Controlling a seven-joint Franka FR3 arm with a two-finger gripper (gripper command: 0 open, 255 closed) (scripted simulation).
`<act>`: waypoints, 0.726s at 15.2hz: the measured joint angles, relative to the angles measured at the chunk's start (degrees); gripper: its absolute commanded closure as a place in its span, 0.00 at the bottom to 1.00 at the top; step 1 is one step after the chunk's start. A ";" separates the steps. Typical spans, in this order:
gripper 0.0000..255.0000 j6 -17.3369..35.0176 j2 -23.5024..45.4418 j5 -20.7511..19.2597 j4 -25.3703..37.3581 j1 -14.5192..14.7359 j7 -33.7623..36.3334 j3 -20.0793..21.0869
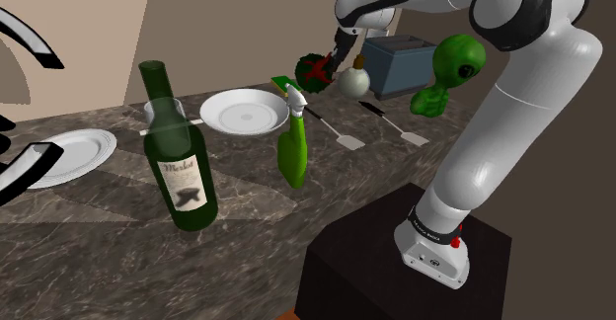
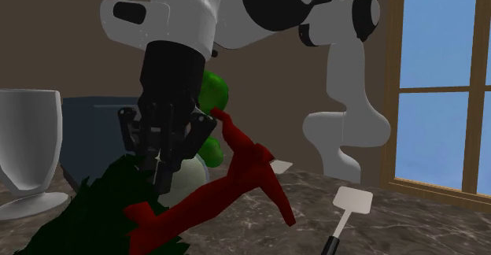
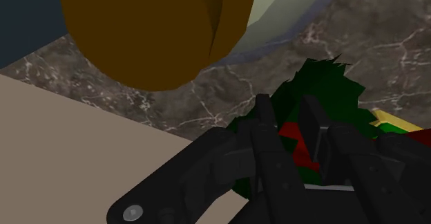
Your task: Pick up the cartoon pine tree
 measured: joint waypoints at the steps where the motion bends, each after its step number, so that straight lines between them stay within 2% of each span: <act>1: 1.00 -0.34 -0.10 -0.07 0.18 -0.01 0.02 0.00; 11: 1.00 -7.32 -1.65 -1.09 5.68 0.02 1.03 0.10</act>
